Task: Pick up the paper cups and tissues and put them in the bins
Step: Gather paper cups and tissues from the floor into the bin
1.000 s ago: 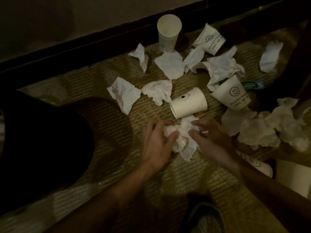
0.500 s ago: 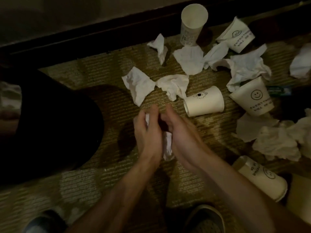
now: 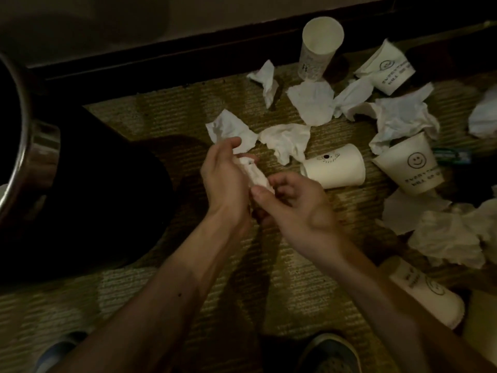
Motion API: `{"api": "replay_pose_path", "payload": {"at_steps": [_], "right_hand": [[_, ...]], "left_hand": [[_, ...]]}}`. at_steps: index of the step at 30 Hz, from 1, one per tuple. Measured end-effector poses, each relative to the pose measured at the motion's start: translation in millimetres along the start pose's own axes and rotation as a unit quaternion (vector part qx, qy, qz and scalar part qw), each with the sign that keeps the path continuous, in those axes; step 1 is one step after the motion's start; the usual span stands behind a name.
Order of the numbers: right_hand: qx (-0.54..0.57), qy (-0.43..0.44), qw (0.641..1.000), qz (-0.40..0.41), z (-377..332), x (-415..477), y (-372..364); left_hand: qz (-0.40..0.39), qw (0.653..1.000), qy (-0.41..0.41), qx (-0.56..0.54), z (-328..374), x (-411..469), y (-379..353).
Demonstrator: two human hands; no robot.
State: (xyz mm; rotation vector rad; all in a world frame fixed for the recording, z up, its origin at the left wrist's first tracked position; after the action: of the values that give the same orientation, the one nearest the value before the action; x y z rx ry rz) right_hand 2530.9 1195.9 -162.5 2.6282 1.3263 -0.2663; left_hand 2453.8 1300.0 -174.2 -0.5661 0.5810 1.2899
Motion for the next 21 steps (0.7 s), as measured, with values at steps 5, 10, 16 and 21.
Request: {"api": "replay_pose_path", "payload": {"at_steps": [5, 10, 16, 21], "right_hand": [[-0.117, 0.075, 0.990, -0.019, -22, 36, 9], [-0.171, 0.059, 0.972, -0.152, -29, 68, 22], [-0.462, 0.039, 0.865, -0.193, 7, 114, 25], [-0.440, 0.054, 0.887, -0.131, 4, 118, 24]], "left_hand": [[-0.125, 0.990, 0.064, -0.008, -19, -15, -29], [-0.072, 0.997, 0.033, 0.021, -10, 6, -11], [-0.025, 0.995, 0.017, 0.092, -8, 16, 4], [-0.054, 0.992, 0.075, 0.084, -9, 17, 12]]}}
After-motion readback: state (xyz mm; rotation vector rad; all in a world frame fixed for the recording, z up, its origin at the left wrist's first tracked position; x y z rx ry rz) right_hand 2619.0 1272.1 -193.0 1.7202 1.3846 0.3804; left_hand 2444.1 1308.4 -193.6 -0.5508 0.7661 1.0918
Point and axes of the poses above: each hand's wrist, its own x-axis towards the middle knuckle, its own y-axis out of the back of the hand, z = x × y, the point moved 8 cm from there along x, towards the middle knuckle, and after that the axes turned 10 degrees about y, right-handed, at the moved point
